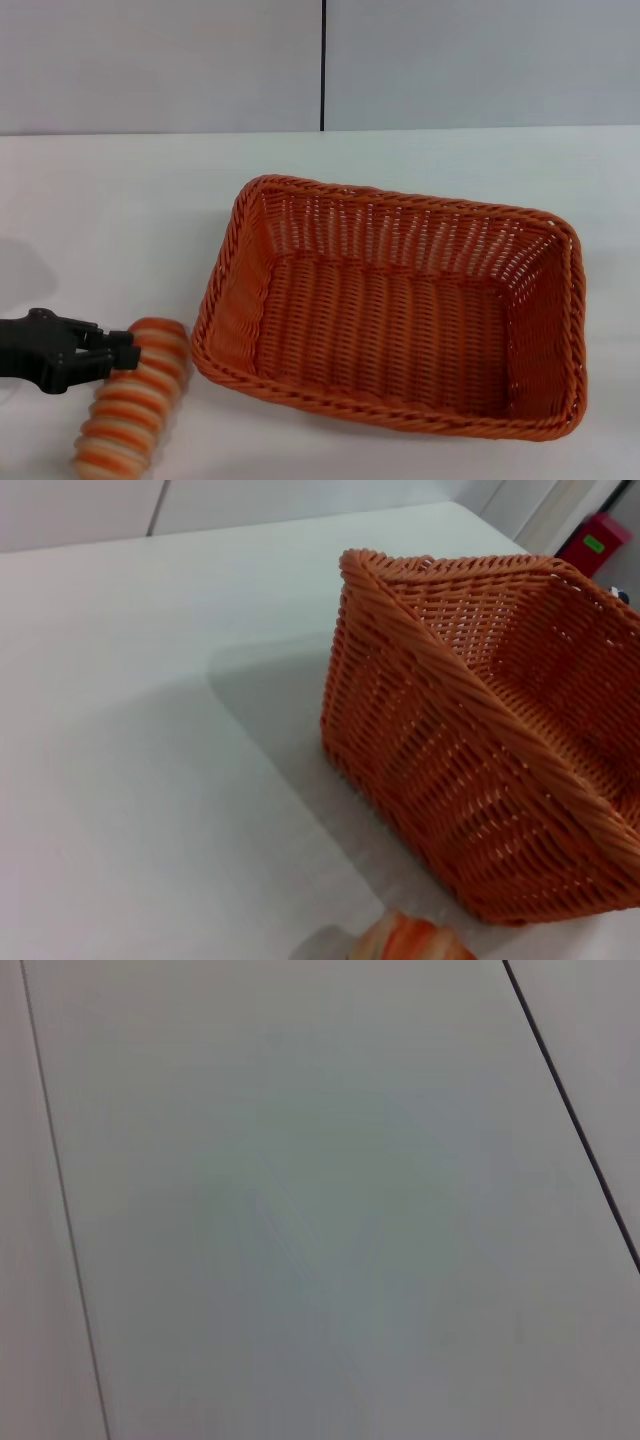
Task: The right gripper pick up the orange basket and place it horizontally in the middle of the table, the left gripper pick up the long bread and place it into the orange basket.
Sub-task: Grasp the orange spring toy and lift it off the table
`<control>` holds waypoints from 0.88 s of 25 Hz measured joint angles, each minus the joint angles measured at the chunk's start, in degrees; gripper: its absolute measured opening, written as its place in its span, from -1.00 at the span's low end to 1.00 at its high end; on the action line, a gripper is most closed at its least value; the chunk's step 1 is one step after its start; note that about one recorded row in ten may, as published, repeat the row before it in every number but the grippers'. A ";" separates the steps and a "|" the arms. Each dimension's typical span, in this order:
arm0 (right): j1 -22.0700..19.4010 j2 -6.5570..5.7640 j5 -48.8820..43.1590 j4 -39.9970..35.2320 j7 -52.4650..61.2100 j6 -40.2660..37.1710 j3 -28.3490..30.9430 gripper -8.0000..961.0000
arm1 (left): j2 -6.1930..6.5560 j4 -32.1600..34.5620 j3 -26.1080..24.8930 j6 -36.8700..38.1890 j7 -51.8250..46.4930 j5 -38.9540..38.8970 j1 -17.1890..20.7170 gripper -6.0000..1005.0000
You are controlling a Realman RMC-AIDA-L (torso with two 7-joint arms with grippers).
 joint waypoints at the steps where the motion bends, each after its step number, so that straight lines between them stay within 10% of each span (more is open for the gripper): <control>1: 0.01 -0.01 0.00 0.00 0.00 -0.15 0.01 0.36 | 0.06 0.14 -0.23 0.33 0.00 -0.14 0.00 -0.51; 22: 0.27 0.41 0.00 0.00 0.00 -1.51 1.45 0.36 | 0.19 0.07 -1.31 0.46 0.60 -0.32 0.37 -0.76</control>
